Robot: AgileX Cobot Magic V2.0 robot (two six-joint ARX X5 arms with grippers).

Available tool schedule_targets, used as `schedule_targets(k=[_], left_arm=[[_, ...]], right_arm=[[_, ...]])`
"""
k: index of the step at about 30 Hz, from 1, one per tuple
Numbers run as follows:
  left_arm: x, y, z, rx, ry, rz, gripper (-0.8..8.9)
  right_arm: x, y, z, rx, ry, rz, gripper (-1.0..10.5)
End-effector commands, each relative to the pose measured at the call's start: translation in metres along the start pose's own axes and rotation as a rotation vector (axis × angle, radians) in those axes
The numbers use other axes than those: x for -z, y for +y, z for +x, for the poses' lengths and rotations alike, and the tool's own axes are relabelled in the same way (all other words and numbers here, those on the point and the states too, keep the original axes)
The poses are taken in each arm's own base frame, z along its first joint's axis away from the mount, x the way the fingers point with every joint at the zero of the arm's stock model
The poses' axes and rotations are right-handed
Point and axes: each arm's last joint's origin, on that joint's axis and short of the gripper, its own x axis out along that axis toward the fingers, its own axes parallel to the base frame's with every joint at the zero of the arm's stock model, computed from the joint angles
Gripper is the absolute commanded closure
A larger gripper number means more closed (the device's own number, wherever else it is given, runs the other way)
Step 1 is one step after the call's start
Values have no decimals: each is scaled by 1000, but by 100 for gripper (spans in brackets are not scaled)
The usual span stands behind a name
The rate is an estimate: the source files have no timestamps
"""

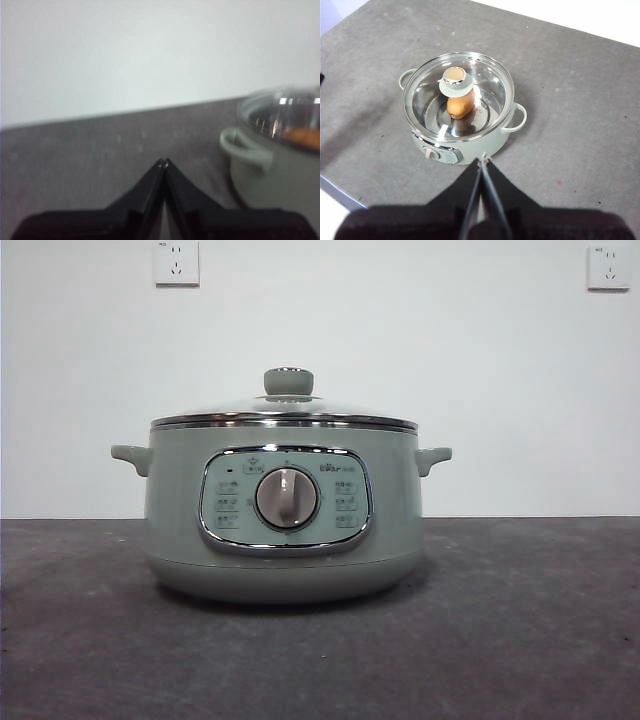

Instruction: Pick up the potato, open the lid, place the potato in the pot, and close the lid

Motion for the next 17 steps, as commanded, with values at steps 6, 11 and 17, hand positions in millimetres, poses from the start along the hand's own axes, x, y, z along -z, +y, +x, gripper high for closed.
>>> schedule_targets(k=[6,11,17], left_arm=[[18,5,-10,-65,102,-46,814],[36,5,-11,-65,117,-75,814],[41,6,-12,-94,165,-80,814]], right_arm=[[2,0,3,17,33,-9,945],[2,0,5,18,39,-10,945],[0,1,10,19,52,-12,945]])
